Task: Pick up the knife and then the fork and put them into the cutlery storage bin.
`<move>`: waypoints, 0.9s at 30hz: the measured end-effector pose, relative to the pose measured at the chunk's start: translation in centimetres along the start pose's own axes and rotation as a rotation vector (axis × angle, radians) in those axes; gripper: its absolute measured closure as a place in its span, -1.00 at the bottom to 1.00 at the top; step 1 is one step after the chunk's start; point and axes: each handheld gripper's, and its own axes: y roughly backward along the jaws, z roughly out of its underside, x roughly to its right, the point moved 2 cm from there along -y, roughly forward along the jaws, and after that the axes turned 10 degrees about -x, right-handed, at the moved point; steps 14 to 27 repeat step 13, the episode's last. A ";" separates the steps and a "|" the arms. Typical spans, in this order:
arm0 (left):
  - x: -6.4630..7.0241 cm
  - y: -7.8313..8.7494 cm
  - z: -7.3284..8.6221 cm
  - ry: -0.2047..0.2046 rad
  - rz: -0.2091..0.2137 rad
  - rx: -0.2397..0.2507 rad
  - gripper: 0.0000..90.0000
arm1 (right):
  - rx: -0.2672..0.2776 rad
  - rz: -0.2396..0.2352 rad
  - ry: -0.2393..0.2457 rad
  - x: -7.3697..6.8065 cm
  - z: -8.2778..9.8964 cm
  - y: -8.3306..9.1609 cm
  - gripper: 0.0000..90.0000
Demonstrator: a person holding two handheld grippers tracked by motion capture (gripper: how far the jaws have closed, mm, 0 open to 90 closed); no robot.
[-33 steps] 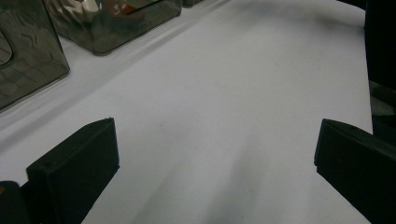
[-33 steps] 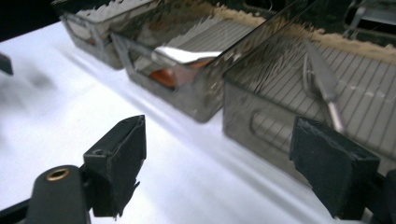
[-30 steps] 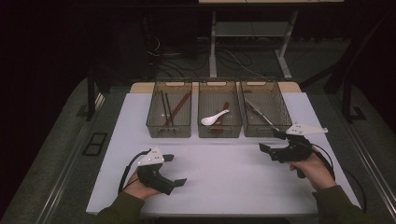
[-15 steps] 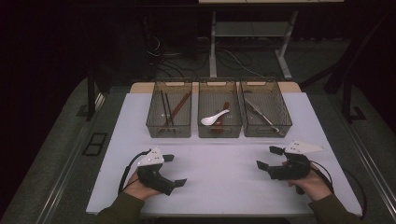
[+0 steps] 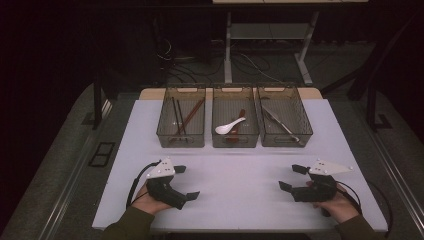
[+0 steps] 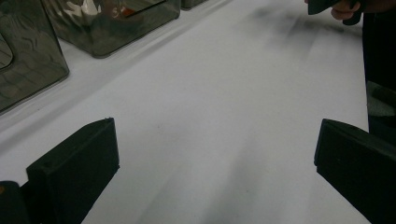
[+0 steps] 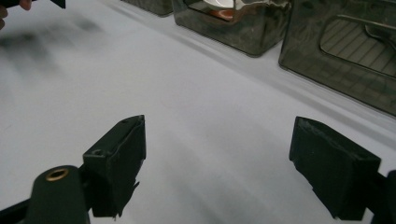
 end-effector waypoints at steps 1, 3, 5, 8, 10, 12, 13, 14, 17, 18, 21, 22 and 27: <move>0.0 0.0 0.0 0.000 0.000 0.000 -1.00 | -0.001 0.006 0.003 0.1 0.1 0.1 -0.58; 0.0 0.0 0.0 0.001 0.000 -0.003 -1.00 | -0.004 0.016 0.004 0.3 0.2 0.2 -0.58; 0.0 0.0 0.0 0.000 0.000 -0.003 -1.00 | 0.002 0.013 -0.005 0.5 0.3 0.3 -0.58; 0.0 0.0 0.0 0.001 0.001 -0.003 -1.00 | -0.006 0.018 -0.003 0.6 0.4 0.3 -0.58; 0.0 0.0 0.0 -0.003 0.001 -0.006 -1.00 | -0.006 0.021 0.000 0.7 0.4 0.3 -0.58; 0.0 0.0 0.0 -0.006 0.000 -0.007 -1.00 | -0.006 0.023 -0.002 0.7 0.4 0.3 -0.58; 0.0 0.0 0.0 -0.003 0.001 -0.004 -1.00 | -0.006 0.022 -0.002 0.7 0.4 0.3 -0.58; 0.0 0.0 0.0 -0.003 0.001 -0.004 -1.00 | -0.006 0.022 -0.002 0.7 0.4 0.3 -0.58; 0.0 0.0 0.0 -0.003 0.001 -0.004 -1.00 | -0.006 0.022 -0.002 0.7 0.4 0.3 -0.58; 0.0 0.0 0.0 -0.003 0.001 -0.004 -1.00 | -0.006 0.022 -0.002 0.7 0.4 0.3 -0.58; 0.0 0.0 0.0 -0.003 0.001 -0.004 -1.00 | -0.006 0.022 -0.002 0.7 0.4 0.3 -0.58; 0.0 0.0 0.0 -0.003 0.001 -0.004 -1.00 | -0.006 0.022 -0.002 0.7 0.4 0.3 -0.58; 0.0 0.0 0.0 -0.003 0.001 -0.004 -1.00 | -0.006 0.022 -0.002 0.7 0.4 0.3 -0.58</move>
